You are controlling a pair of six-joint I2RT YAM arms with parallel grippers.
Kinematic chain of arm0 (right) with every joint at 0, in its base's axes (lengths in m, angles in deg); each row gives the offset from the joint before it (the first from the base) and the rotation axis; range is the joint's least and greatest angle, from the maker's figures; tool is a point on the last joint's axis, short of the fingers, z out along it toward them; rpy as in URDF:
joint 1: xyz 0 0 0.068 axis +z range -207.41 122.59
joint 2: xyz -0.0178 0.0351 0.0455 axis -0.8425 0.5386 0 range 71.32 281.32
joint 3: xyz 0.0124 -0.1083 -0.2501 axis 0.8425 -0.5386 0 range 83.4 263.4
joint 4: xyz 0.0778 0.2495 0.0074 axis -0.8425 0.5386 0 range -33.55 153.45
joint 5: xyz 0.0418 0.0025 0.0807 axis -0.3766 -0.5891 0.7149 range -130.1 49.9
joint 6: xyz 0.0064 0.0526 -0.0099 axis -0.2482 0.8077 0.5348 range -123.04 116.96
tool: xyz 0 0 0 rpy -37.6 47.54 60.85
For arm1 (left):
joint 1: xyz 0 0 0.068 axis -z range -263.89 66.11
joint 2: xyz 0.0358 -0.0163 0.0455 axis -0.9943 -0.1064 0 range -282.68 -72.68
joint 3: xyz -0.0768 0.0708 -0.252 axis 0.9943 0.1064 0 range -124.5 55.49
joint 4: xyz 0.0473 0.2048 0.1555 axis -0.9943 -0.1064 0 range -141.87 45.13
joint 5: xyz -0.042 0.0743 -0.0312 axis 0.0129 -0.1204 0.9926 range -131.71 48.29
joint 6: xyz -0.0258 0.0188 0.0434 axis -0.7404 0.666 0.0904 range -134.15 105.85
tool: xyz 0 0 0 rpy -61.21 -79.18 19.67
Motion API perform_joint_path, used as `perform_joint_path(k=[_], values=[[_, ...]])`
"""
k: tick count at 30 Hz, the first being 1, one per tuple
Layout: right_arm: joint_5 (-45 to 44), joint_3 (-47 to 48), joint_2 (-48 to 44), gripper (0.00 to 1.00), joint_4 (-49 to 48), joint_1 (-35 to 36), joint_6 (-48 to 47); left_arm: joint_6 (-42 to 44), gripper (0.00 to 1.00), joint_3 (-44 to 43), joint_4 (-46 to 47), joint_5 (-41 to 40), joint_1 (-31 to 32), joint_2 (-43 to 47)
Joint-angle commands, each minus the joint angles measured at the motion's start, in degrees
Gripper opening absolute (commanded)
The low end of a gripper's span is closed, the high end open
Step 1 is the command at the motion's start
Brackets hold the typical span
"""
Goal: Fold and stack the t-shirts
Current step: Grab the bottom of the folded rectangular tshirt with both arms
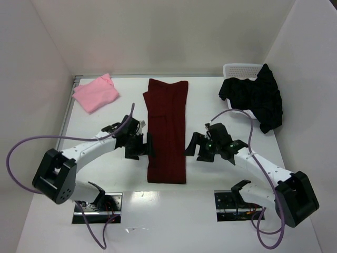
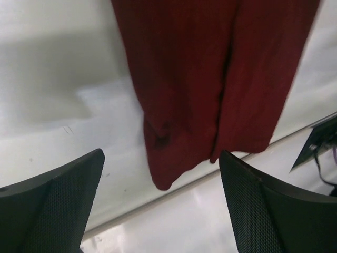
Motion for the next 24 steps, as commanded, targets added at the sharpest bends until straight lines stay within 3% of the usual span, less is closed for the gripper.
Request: perform_joint_path(k=[1, 5, 8, 17, 24], values=[[3.58, -1.53, -0.47, 0.93, 1.78, 4.03, 2.97, -1.72, 0.97, -0.52, -3.13, 6.21, 1.86, -2.00], [2.53, -2.06, -0.47, 0.91, 1.78, 9.13, 6.13, -7.95, 0.97, 1.67, -2.52, 5.61, 2.93, 1.07], [3.06, -3.47, 0.93, 0.85, 0.37, 11.42, 7.20, -9.10, 0.93, 5.18, -2.51, 6.93, 4.33, 2.22], [0.42, -3.47, 5.23, 0.82, -0.16, 17.57, 9.66, -11.39, 0.90, 7.12, -1.37, 6.22, 9.96, 0.11], [-0.19, -3.47, 7.97, 0.74, -1.39, 19.42, 10.80, -16.14, 0.77, 12.92, 1.88, 1.56, 9.96, 4.67]])
